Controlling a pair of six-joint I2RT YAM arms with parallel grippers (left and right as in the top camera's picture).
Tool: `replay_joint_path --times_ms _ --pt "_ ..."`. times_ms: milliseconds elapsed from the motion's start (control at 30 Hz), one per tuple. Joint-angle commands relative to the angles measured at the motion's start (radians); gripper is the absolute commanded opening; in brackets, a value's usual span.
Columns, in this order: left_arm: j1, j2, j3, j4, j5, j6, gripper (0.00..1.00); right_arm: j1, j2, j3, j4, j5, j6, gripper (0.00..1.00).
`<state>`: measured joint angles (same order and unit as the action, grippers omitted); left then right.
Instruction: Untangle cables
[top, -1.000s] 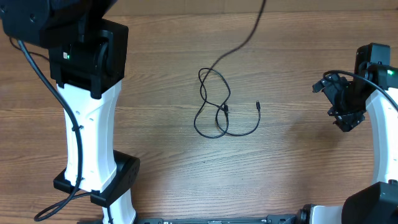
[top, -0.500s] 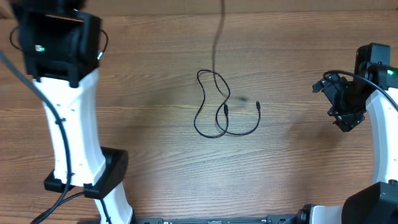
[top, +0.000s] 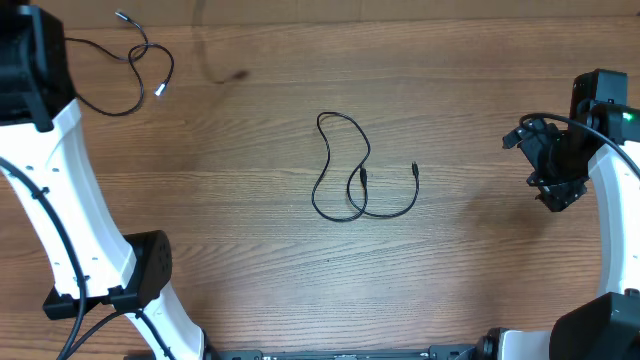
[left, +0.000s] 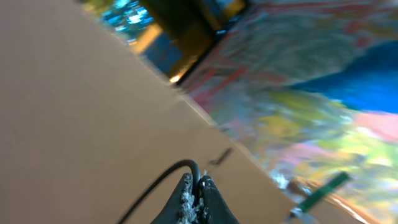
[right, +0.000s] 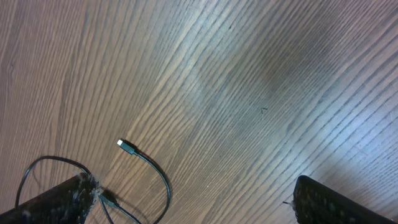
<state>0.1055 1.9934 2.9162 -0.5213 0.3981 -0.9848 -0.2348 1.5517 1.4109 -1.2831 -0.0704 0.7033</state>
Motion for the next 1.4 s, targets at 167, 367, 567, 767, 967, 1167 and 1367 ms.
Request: replay_joint_path --times_ms 167,367,567,767,967,1167,1367 --pt "0.14 -0.014 0.009 -0.272 -0.013 0.019 0.04 -0.002 0.003 0.009 0.002 0.01 0.004 1.0" --pt "0.172 -0.033 0.01 -0.323 0.013 0.026 0.04 -0.002 0.003 0.009 0.002 0.01 0.004 1.0" --pt "0.179 -0.105 0.01 -0.422 -0.054 0.069 0.04 -0.002 0.003 0.009 0.002 0.01 0.004 1.0" --pt "0.231 -0.186 0.01 -0.509 -0.206 0.073 0.04 -0.002 0.003 0.009 0.002 0.01 0.004 1.0" --pt "0.296 -0.233 0.011 -0.483 -0.216 0.071 0.04 -0.002 0.003 0.009 0.002 0.01 0.004 1.0" --pt "0.302 -0.241 0.01 -0.5 -0.228 0.072 0.04 -0.002 0.003 0.009 0.002 0.01 0.004 1.0" --pt "0.302 -0.237 0.01 -0.635 -0.526 0.072 0.04 -0.002 0.003 0.009 0.002 0.01 0.004 1.0"
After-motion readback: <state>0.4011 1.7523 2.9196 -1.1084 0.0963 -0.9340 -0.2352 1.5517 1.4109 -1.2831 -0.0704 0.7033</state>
